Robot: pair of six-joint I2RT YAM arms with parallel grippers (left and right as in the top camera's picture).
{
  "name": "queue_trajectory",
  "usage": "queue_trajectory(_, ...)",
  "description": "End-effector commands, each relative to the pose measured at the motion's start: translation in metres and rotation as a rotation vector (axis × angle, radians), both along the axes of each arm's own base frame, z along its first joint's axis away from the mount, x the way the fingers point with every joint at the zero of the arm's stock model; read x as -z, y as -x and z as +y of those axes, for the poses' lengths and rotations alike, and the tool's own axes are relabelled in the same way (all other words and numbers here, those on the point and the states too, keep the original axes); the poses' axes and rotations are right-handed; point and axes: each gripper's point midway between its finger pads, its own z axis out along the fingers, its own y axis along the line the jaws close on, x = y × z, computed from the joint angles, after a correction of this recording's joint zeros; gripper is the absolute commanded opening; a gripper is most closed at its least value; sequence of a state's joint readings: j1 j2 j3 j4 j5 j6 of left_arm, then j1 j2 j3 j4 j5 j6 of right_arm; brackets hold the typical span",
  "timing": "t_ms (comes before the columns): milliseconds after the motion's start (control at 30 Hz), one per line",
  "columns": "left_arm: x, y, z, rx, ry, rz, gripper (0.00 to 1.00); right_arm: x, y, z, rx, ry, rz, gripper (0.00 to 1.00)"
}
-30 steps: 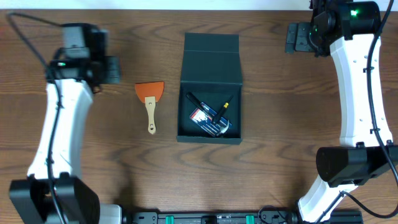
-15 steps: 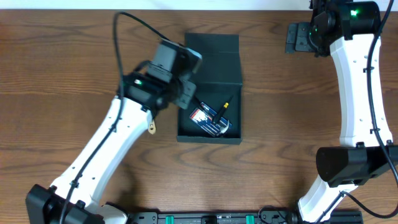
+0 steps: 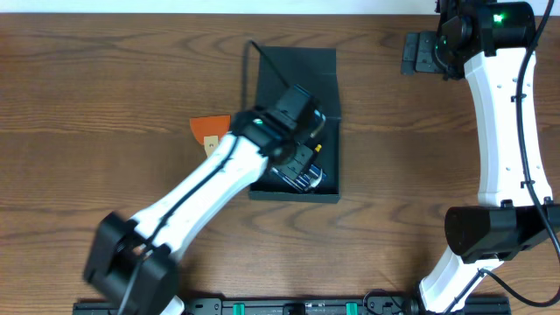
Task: Pack container
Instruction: 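Carry the pliers over the box and release them inside, then move the left gripper to the orange scraper and grasp its handle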
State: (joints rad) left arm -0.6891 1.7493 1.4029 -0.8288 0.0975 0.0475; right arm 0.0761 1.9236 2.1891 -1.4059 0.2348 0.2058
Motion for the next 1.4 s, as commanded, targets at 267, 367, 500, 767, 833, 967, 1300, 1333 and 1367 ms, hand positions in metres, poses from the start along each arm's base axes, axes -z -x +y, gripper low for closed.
queue_trajectory(267, 0.063, 0.005, -0.003, -0.005, -0.092, 0.122, 0.06, -0.007, 0.000, -0.002, 0.020, -0.009, -0.023, 0.99)
queue_trajectory(367, 0.068, 0.003, -0.005, -0.004, -0.089, 0.118, 0.11, -0.007, 0.000, -0.002, 0.020, -0.009, -0.023, 0.99)
queue_trajectory(500, 0.069, 0.001, -0.007, -0.004, -0.085, 0.114, 0.34, -0.007, 0.000, -0.002, 0.020, -0.009, -0.023, 0.99)
queue_trajectory(767, 0.044, -0.008, -0.013, -0.007, -0.041, 0.062, 0.42, -0.007, 0.000, -0.002, 0.020, -0.009, -0.023, 0.99)
queue_trajectory(833, 0.020, -0.018, -0.017, -0.015, 0.003, 0.010, 0.42, -0.007, 0.000, -0.002, 0.020, -0.009, -0.023, 0.99)
queue_trajectory(967, -0.039, -0.041, -0.012, -0.096, 0.085, -0.114, 0.42, -0.007, 0.000, -0.002, 0.020, -0.009, -0.023, 0.99)
queue_trajectory(1300, -0.085, -0.059, 0.164, -0.755, -0.110, -0.182, 0.56, -0.007, 0.000, -0.002, 0.020, -0.009, -0.023, 0.99)
queue_trajectory(1333, -0.080, -0.056, 0.177, -0.796, -0.131, -0.155, 0.57, -0.007, 0.000, -0.002, 0.020, -0.009, -0.023, 0.99)
queue_trajectory(1367, -0.075, -0.053, 0.190, -0.832, -0.151, -0.130, 0.57, -0.007, 0.000, -0.002, 0.020, -0.009, -0.023, 0.99)
